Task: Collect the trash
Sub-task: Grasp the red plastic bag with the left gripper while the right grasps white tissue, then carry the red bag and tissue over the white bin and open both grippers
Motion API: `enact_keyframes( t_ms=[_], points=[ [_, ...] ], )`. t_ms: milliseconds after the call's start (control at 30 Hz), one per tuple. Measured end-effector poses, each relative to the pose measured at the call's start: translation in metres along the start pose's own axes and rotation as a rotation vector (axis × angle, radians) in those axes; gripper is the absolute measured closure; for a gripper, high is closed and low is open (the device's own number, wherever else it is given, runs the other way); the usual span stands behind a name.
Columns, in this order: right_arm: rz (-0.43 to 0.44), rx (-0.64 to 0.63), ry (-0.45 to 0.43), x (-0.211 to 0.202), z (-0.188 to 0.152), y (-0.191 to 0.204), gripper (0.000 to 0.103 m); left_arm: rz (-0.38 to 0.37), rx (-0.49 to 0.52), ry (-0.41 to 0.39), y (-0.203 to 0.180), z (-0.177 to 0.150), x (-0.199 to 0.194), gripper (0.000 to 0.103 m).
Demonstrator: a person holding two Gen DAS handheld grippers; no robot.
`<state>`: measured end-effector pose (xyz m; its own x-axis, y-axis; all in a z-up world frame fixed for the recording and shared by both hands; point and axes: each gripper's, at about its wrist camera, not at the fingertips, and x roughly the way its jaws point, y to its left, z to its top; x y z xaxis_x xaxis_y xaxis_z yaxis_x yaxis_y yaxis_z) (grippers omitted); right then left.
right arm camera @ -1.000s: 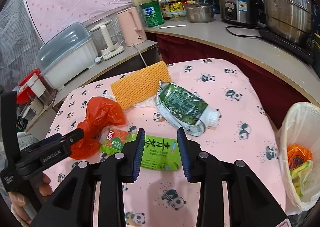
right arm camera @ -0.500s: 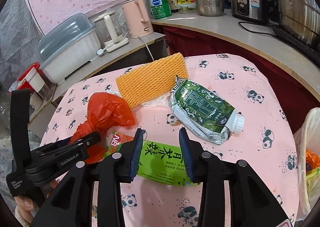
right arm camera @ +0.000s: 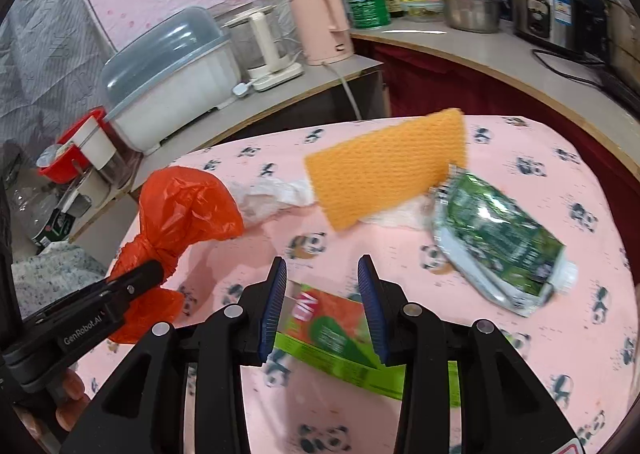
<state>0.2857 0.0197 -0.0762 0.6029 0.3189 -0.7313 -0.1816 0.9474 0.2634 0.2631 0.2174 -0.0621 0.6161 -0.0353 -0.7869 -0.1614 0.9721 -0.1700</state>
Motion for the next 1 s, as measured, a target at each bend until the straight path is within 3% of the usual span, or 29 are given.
enact_keyframes(
  t_ms=[300,467,633,733,867,1000],
  points=[
    [0.071,-0.017,0.034,0.056,0.034,0.038,0.066,0.095,-0.045,-0.040,0.028,0.034,0.015,0.067],
    [0.068,-0.031,0.052,0.092,0.055,0.050,0.066,0.107,-0.075,-0.044,0.036,0.052,0.031,0.067],
    [0.057,-0.001,0.126,0.130,0.060,0.044,0.066,0.105,-0.086,-0.025,0.037,0.057,0.048,0.067],
    [0.056,0.010,0.145,0.139,0.054,0.039,0.072,0.095,-0.083,-0.006,0.034,0.053,0.055,0.067],
    [0.044,0.006,0.151,0.135,0.047,0.033,0.090,0.082,-0.075,0.010,0.028,0.045,0.056,0.067],
    [0.057,0.005,0.159,0.119,0.032,0.028,0.093,0.067,-0.063,0.015,0.020,0.035,0.048,0.067]
  ],
)
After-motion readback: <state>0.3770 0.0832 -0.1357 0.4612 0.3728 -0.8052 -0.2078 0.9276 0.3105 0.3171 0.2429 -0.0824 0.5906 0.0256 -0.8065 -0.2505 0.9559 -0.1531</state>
